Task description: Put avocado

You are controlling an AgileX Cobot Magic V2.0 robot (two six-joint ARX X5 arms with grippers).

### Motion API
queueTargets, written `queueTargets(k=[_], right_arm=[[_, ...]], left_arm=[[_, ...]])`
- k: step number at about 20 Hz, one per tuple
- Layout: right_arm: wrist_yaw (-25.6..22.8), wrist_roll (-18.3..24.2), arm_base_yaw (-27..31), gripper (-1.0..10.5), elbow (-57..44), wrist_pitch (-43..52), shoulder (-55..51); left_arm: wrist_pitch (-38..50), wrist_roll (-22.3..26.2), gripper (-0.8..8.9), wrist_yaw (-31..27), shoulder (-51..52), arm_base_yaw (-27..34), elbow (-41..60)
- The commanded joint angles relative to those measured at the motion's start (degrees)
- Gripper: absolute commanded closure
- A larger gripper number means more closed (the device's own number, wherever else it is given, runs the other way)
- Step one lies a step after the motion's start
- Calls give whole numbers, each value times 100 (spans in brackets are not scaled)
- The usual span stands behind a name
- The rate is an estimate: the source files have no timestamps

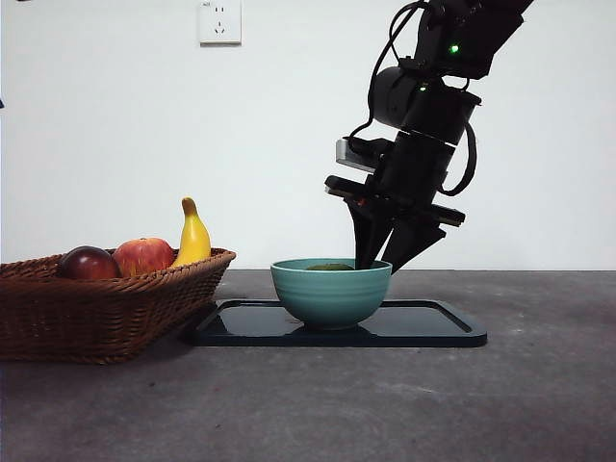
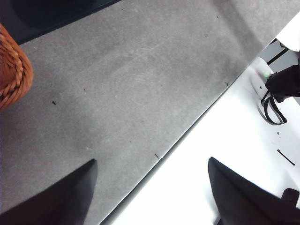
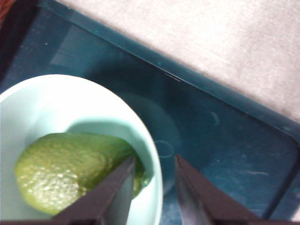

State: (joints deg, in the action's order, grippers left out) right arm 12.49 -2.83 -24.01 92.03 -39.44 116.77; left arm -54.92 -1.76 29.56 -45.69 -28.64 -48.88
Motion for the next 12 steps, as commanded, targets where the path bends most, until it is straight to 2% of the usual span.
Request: queueTargets(k=[1, 4, 9, 12], right_arm=[[-90, -83, -15, 796, 168, 22, -162], [-72, -81, -2, 796, 168, -227, -938], [-42, 52, -186, 796, 122, -1329, -2522], [-57, 50, -286, 796, -442, -1340, -3281]], left_arm=[[33, 107, 440, 26, -28, -35, -52], [48, 107, 440, 26, -28, -35, -52], [57, 107, 440, 26, -28, -35, -52], [59, 107, 440, 26, -28, -35, -52]])
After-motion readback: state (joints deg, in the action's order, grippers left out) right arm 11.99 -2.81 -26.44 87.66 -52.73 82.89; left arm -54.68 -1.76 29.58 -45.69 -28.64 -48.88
